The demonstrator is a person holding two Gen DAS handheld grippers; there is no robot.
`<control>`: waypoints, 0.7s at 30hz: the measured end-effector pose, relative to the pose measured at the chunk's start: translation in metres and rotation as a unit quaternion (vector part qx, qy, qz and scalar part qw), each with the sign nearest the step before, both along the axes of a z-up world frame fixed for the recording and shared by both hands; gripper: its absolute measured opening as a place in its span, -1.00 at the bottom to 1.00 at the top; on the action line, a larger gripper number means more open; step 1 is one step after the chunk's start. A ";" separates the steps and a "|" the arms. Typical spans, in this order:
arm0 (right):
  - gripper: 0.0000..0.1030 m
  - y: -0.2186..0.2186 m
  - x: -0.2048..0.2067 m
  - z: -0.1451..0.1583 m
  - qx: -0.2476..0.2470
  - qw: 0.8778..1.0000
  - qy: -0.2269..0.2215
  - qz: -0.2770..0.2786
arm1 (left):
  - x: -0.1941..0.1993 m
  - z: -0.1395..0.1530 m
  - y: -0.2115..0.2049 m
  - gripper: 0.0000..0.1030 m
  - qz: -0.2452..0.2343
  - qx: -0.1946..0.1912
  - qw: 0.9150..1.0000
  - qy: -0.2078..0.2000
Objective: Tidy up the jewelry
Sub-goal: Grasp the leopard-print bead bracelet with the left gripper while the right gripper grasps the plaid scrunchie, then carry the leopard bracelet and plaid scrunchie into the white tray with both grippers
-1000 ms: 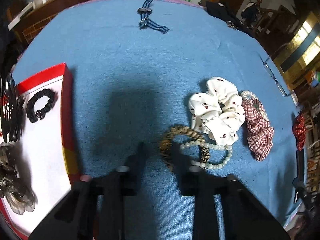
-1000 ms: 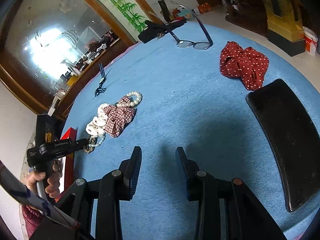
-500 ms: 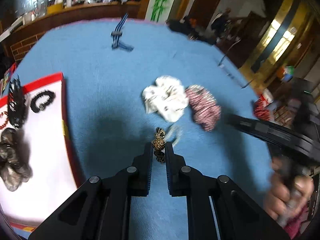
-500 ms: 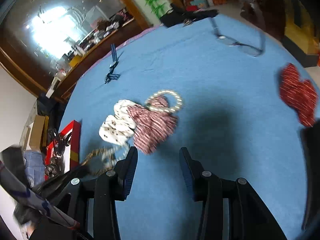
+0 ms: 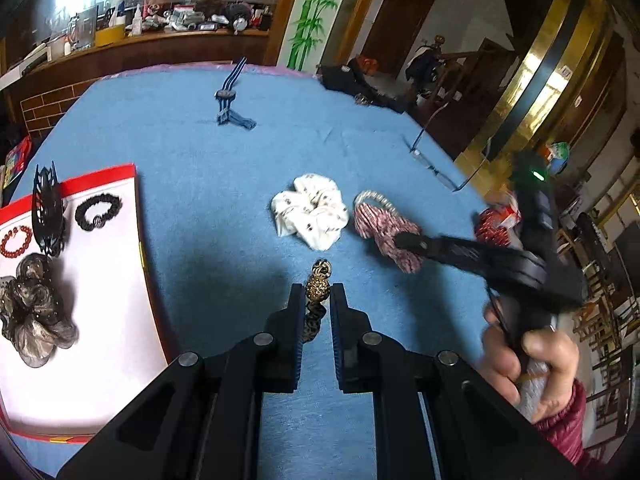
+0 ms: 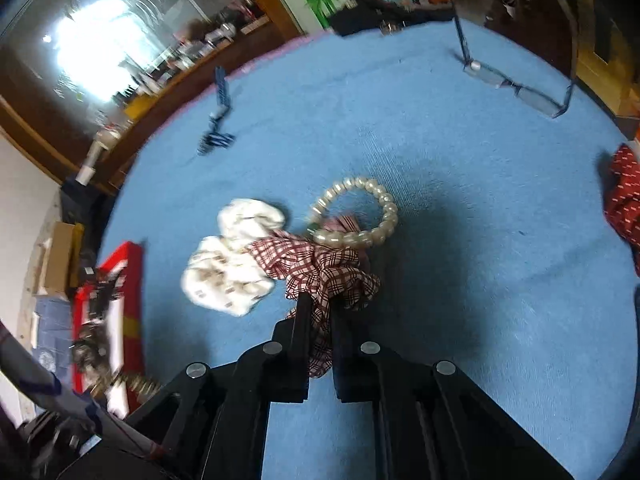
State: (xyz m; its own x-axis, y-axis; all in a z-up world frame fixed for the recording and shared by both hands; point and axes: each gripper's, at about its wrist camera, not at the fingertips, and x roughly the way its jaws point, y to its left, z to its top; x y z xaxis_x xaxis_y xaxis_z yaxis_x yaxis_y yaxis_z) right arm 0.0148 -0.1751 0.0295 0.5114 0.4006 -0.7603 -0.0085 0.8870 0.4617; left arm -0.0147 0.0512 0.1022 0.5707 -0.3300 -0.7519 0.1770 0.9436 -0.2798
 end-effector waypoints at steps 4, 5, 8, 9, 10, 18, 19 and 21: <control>-0.83 -0.008 -0.040 0.037 0.011 0.998 -0.063 0.005 | -0.011 0.023 -0.006 -0.77 -0.019 -0.015 0.999 -0.035; -0.83 -0.008 -0.045 0.042 0.005 0.997 -0.073 0.002 | -0.012 0.027 -0.009 -0.77 -0.025 -0.015 0.999 -0.041; -0.83 -0.010 -0.058 0.049 0.006 0.996 -0.084 0.003 | -0.014 0.029 -0.013 -0.77 -0.023 -0.010 0.999 -0.039; -0.83 -0.011 -0.062 0.050 0.009 0.996 -0.086 0.007 | -0.015 0.029 -0.013 -0.77 -0.023 -0.011 0.999 -0.038; -0.83 -0.012 -0.066 0.052 0.009 0.996 -0.090 0.006 | -0.016 0.030 -0.013 -0.77 -0.019 -0.009 0.999 -0.038; -0.83 -0.013 -0.083 0.056 0.010 0.995 -0.099 0.009 | -0.032 0.033 -0.005 -0.77 0.002 0.016 0.998 -0.055; -0.83 -0.013 -0.085 0.057 0.010 0.995 -0.099 0.010 | -0.034 0.032 -0.003 -0.77 0.005 0.020 0.998 -0.056; -0.82 -0.008 -0.088 0.057 0.009 0.995 -0.100 0.017 | -0.037 0.029 0.002 -0.77 0.012 0.024 0.998 -0.056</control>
